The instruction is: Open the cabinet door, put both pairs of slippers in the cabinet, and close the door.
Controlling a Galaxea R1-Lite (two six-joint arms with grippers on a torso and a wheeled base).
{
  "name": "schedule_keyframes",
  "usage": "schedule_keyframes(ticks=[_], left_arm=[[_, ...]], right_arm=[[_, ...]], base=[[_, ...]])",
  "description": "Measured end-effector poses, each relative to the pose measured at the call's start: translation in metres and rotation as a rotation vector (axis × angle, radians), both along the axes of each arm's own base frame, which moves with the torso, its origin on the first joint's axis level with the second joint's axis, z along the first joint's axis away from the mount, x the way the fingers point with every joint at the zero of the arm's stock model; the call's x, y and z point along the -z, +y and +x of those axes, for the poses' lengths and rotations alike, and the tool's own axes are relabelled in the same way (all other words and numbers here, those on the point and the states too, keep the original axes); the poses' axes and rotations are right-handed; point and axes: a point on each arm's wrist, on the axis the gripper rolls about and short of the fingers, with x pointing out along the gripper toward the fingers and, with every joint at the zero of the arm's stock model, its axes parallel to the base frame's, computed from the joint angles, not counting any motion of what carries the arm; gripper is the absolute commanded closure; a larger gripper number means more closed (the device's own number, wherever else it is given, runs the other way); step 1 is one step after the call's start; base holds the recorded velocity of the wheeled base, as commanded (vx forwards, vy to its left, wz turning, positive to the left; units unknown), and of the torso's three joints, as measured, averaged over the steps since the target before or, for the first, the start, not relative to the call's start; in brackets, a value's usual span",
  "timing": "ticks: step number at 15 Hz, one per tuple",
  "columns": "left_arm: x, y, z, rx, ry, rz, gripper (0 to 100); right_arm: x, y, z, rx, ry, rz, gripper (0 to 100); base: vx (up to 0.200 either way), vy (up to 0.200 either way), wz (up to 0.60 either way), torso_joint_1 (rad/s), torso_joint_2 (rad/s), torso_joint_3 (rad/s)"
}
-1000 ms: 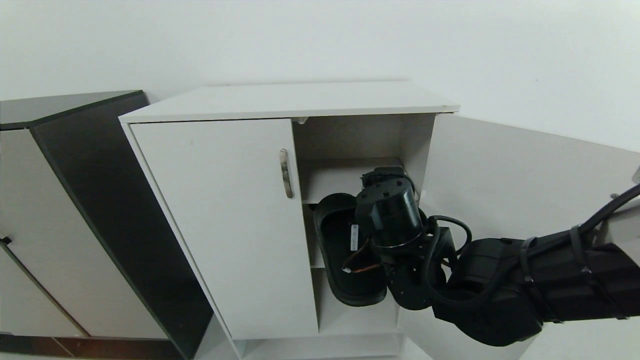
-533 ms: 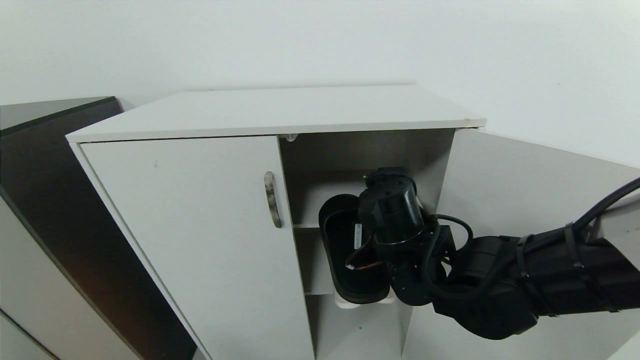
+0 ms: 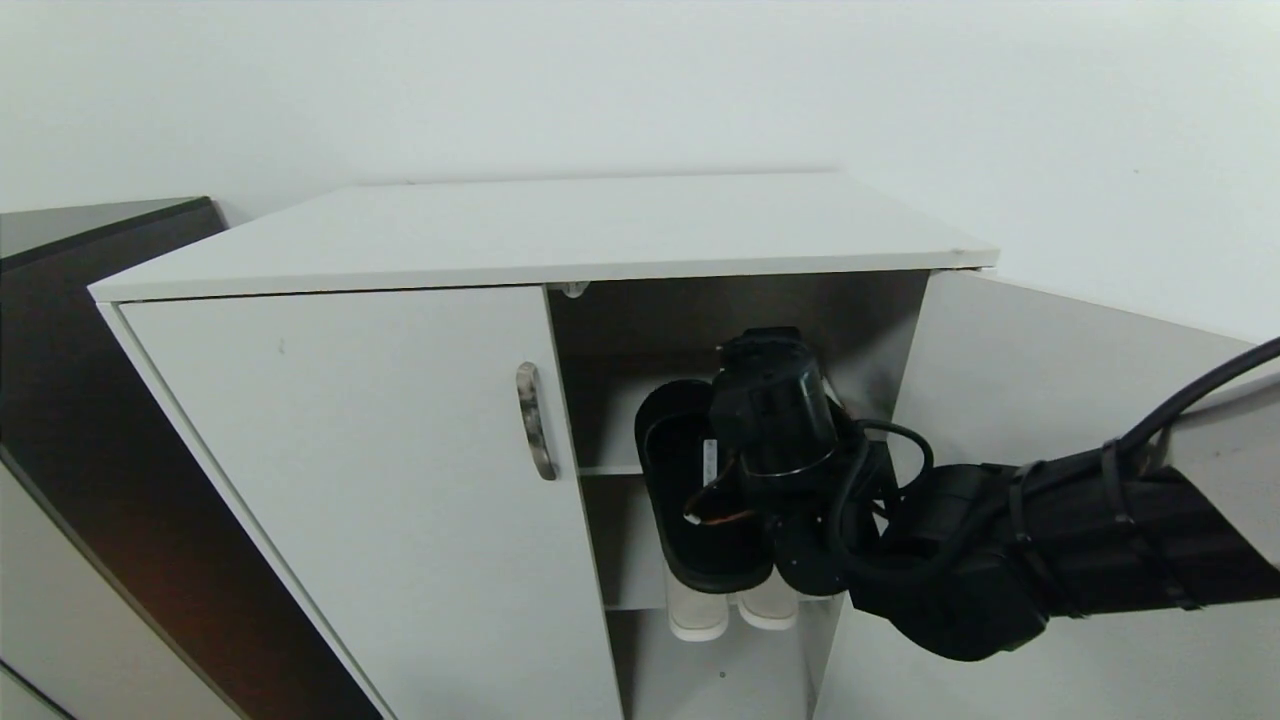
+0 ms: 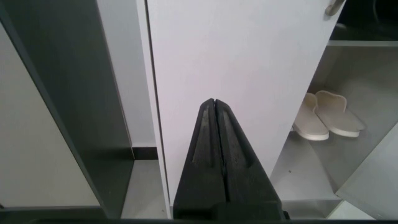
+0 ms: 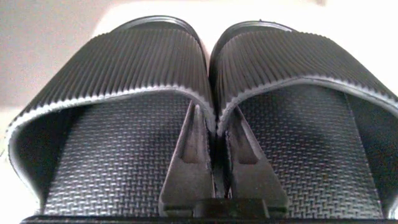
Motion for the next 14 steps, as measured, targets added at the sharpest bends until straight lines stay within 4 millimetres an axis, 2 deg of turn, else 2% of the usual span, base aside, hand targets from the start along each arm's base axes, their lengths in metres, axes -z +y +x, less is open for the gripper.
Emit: schedule_keyframes(ticks=[4,8,11,14], left_arm=[[0.0,0.0,0.0,-0.001,0.0,0.0,100],[0.0,0.0,0.0,0.0,0.0,0.0,100],[0.0,0.0,0.0,0.0,0.0,0.0,100],[0.0,0.0,0.0,-0.001,0.0,0.0,100]], right_arm=[[-0.006,0.004,0.031,0.028,-0.041,-0.001,100],[-0.012,0.013,0.075,0.046,-0.1,0.016,100],[-0.001,0.012,0.105,0.062,-0.093,-0.004,100],[0.013,0.012,0.117,0.067,-0.079,-0.015,100]], base=[[0.0,0.0,0.0,0.0,0.0,0.0],[0.0,0.0,0.0,0.0,0.0,0.0],[0.0,0.0,0.0,0.0,0.0,0.0],[0.0,0.0,0.0,0.0,0.0,0.0]])
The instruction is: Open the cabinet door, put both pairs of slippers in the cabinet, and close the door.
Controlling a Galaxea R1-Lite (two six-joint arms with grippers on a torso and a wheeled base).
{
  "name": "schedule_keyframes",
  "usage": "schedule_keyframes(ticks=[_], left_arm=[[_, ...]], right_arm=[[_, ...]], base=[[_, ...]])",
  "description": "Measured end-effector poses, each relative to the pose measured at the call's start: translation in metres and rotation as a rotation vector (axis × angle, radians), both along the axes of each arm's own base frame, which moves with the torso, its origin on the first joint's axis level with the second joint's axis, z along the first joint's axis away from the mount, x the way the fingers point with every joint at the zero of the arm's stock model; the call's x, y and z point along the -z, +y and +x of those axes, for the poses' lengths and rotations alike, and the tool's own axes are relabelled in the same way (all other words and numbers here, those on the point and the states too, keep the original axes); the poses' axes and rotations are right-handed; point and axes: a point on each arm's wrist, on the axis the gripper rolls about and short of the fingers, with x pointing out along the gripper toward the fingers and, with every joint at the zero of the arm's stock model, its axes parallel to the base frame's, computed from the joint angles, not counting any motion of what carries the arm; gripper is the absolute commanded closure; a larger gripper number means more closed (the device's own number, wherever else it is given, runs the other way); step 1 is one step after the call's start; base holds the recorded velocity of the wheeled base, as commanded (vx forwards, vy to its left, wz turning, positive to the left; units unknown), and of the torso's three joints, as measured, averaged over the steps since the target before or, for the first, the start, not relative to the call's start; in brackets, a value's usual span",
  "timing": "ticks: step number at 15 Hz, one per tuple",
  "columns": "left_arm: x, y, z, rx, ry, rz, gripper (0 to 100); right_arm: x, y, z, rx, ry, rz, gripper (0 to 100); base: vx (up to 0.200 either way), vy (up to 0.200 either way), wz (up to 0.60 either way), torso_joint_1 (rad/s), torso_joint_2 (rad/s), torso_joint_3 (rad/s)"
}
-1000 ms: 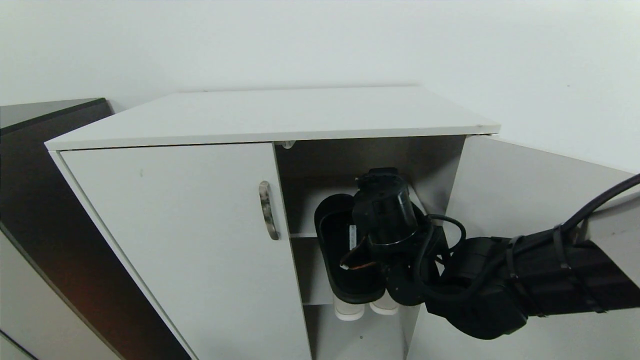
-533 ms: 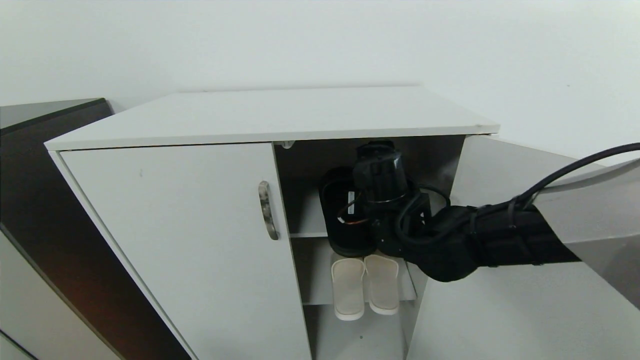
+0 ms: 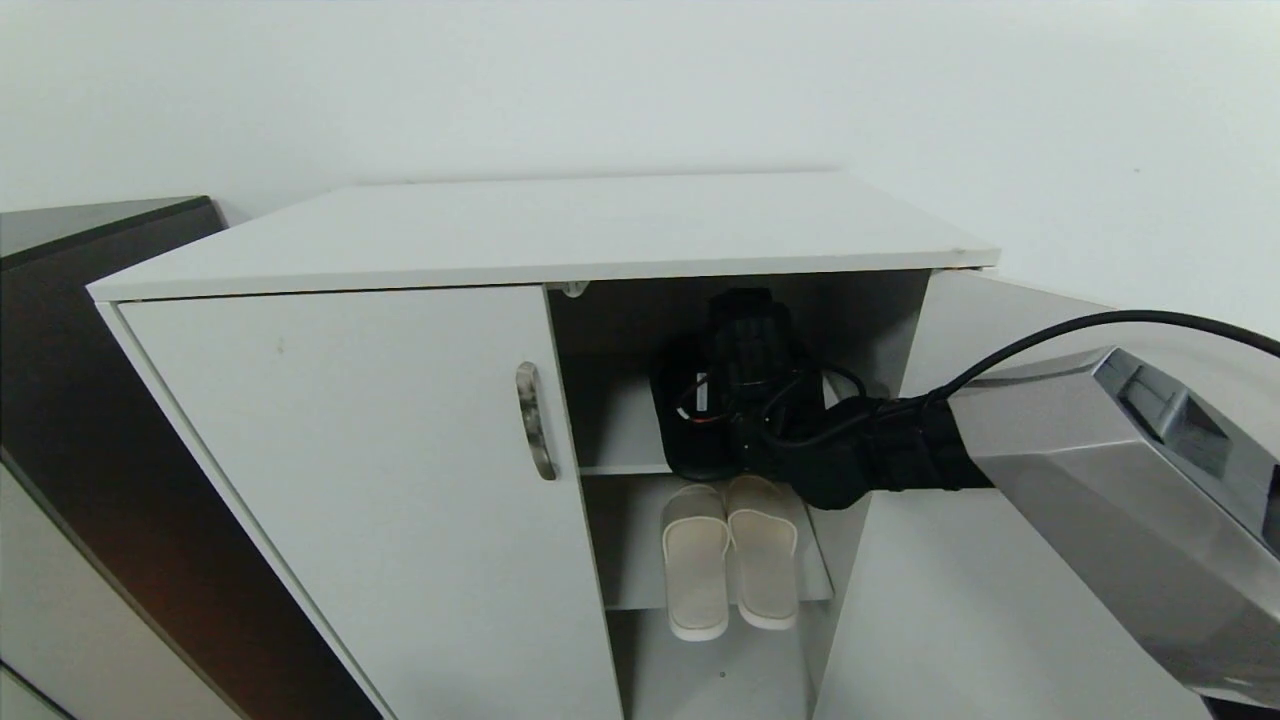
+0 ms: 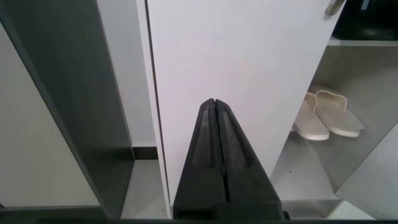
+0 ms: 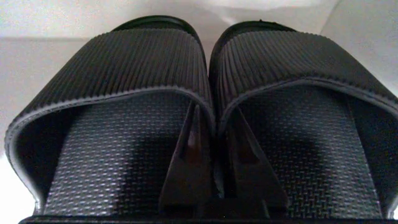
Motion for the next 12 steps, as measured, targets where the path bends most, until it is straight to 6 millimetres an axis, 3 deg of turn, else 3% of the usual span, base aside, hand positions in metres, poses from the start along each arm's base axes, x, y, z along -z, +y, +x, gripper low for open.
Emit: schedule_keyframes(ticks=[6,7,12], left_arm=[[0.0,0.0,0.0,0.0,0.0,0.0,100],[0.0,0.0,0.0,0.0,0.0,0.0,100],[0.0,0.0,0.0,0.0,0.0,0.0,100]], right_arm=[[0.007,0.002,0.005,0.004,0.004,-0.005,100],[0.008,0.002,0.005,0.004,0.005,-0.006,0],[0.012,0.0,-0.006,-0.006,0.033,-0.029,0]], base=[[0.0,0.0,0.0,0.0,0.0,0.0],[0.0,0.0,0.0,0.0,0.0,0.0],[0.0,0.0,0.0,0.0,0.0,0.0]])
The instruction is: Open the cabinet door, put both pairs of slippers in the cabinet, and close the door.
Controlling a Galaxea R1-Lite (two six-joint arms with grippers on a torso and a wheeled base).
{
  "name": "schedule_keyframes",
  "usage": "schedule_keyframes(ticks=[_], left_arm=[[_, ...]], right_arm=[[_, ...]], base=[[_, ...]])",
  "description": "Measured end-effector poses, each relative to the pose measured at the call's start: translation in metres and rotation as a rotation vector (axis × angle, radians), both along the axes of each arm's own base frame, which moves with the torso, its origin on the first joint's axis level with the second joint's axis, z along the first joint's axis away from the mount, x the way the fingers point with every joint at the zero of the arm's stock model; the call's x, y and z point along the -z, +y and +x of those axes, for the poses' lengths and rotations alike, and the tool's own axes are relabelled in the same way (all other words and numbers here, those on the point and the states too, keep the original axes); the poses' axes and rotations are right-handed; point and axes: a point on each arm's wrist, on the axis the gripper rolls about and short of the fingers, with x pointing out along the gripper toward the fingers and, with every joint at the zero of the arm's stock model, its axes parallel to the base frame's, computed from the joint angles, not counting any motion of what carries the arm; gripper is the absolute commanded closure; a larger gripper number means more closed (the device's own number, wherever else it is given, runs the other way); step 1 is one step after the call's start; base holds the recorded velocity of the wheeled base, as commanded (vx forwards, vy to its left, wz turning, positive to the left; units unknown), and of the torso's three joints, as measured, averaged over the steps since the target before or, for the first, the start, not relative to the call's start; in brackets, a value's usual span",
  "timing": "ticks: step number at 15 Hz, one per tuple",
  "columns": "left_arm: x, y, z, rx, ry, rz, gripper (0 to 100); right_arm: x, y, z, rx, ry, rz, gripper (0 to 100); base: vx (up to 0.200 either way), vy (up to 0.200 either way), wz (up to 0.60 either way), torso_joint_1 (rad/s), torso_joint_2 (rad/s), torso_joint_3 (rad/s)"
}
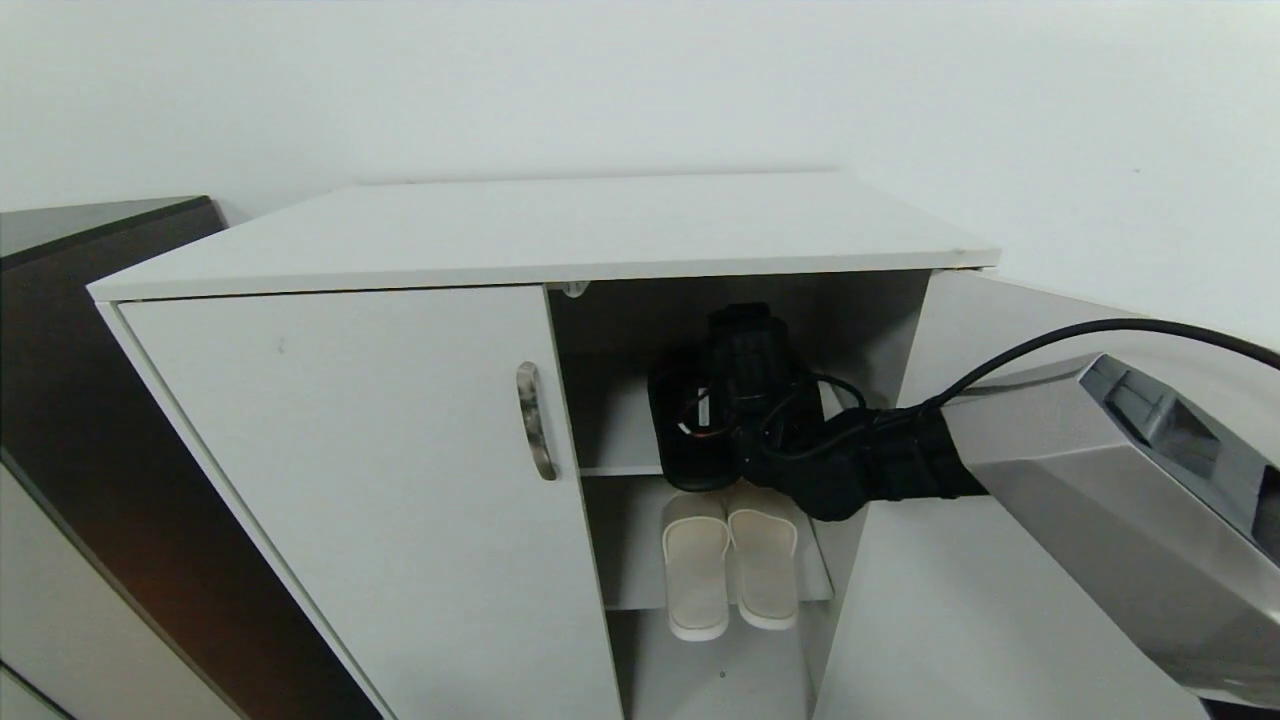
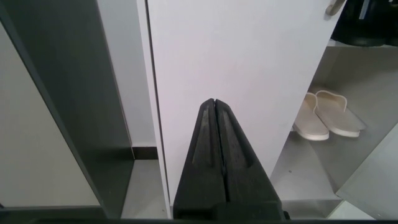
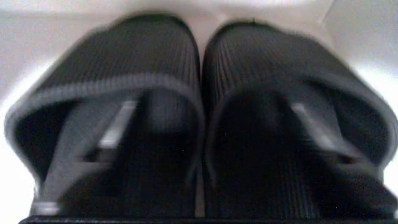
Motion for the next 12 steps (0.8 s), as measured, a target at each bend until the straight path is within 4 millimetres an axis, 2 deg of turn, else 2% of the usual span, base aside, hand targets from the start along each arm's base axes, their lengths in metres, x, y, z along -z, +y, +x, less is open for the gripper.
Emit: schedule_keyframes(ticks=[3,4,8,12], left_arm=[[0.0,0.0,0.0,0.0,0.0,0.0,100],[0.0,0.0,0.0,0.0,0.0,0.0,100],[0.0,0.0,0.0,0.0,0.0,0.0,100],[0.0,0.0,0.0,0.0,0.0,0.0,100]], right_arm=[[0.0,-0.004,-0.033,-0.04,0.028,-0.02,0],[-0.004,-0.007,-0.046,-0.058,0.024,-0.018,100],[-0.027,-0.024,-0.113,-0.205,0.028,0.002,100],[-0.039,-0.055,-0.18,-0.472,0.073,0.034,100]], base=[[0.0,0.0,0.0,0.0,0.0,0.0],[0.0,0.0,0.0,0.0,0.0,0.0],[0.0,0.0,0.0,0.0,0.0,0.0],[0.0,0.0,0.0,0.0,0.0,0.0]])
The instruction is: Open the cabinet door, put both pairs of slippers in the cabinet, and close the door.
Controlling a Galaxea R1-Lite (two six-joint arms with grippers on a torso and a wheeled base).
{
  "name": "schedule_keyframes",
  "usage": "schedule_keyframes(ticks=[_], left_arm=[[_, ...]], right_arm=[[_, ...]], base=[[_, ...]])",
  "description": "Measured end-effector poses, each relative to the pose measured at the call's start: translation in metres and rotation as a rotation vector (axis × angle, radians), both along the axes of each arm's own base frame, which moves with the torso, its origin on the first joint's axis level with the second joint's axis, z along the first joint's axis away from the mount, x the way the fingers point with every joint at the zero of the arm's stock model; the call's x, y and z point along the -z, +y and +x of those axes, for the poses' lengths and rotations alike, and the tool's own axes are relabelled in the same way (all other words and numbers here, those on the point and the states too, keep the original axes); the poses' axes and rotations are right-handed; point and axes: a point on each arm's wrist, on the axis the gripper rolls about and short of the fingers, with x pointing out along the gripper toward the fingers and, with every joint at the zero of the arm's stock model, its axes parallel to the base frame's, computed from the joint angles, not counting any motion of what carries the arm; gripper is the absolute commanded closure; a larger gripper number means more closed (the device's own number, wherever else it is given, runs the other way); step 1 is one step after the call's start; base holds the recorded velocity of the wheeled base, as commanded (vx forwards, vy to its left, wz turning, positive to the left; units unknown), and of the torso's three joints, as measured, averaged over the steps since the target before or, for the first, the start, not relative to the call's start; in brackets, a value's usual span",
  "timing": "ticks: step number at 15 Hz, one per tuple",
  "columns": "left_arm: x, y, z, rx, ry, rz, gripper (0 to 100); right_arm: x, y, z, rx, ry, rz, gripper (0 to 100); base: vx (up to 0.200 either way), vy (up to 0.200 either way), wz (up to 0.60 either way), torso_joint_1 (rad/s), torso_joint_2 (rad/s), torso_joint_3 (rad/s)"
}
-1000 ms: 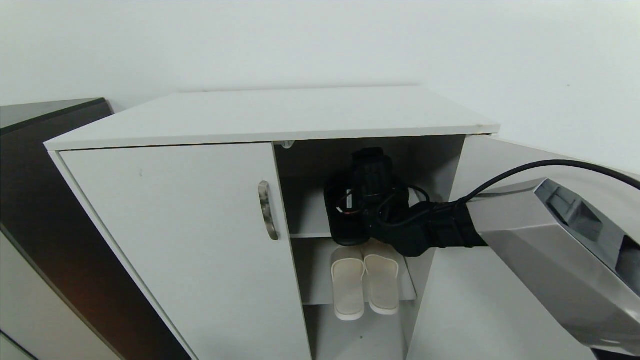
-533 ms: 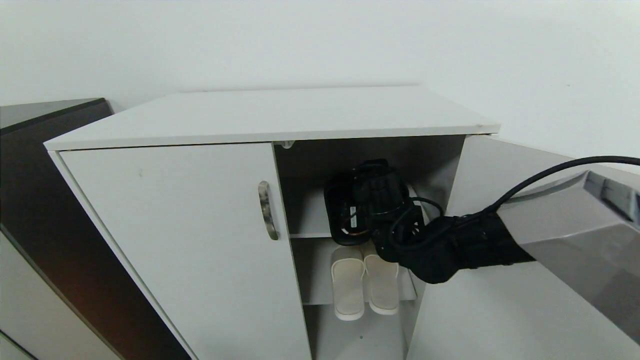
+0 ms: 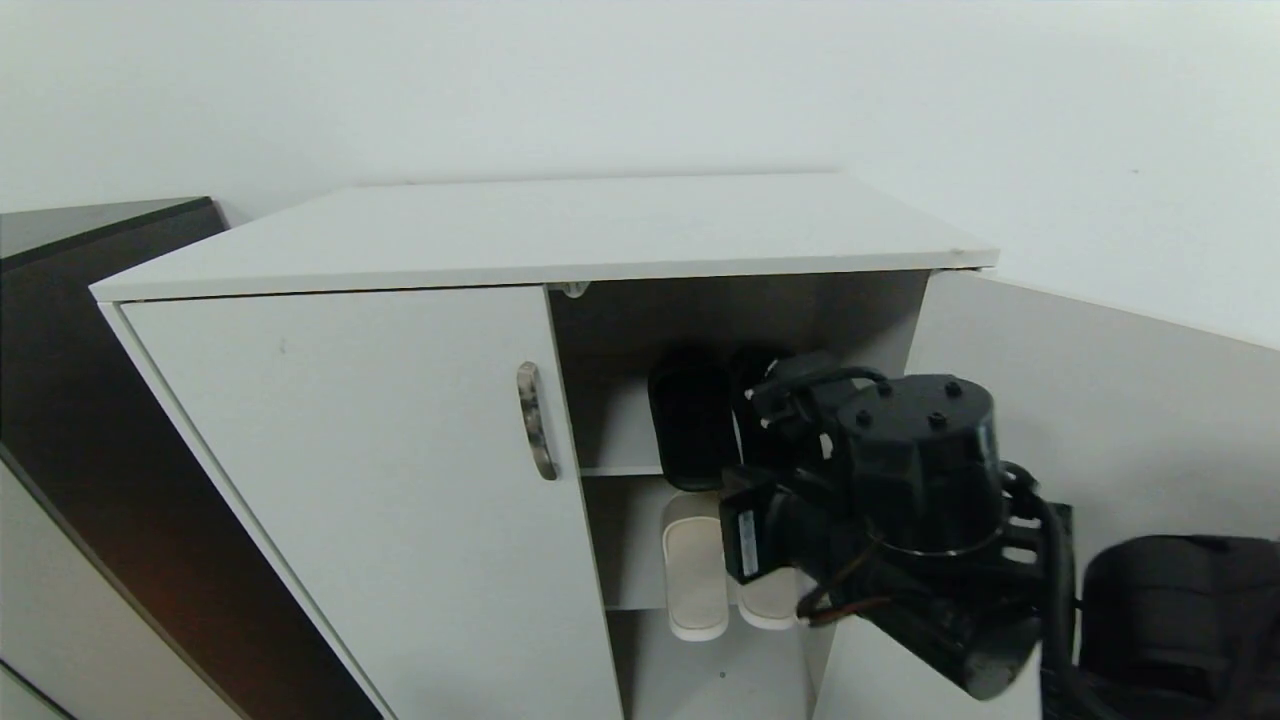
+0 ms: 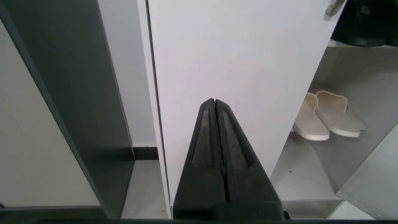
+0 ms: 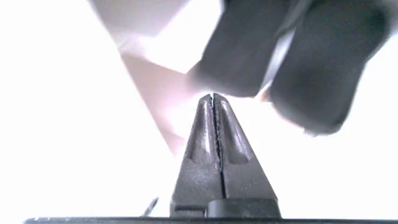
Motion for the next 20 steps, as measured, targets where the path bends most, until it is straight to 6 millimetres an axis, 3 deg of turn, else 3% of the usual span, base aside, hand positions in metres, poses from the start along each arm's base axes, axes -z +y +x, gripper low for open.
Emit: schedule_keyframes(ticks=[2,5,20], left_arm=[[0.0,0.0,0.0,0.0,0.0,0.0,100],[0.0,0.0,0.0,0.002,0.0,0.0,100],[0.0,0.0,0.0,0.001,0.0,0.0,100]], right_arm=[[-0.003,-0.013,-0.017,-0.08,-0.001,0.03,100],[-0.003,-0.02,-0.024,-0.091,-0.01,0.038,100],[-0.003,-0.022,-0.025,-0.085,-0.028,0.061,100]], base=[[-0.1,0.0,0.0,0.001,0.0,0.004],[-0.2,0.0,0.0,0.002,0.01,0.001],[-0.2,0.0,0.0,0.002,0.0,0.004]])
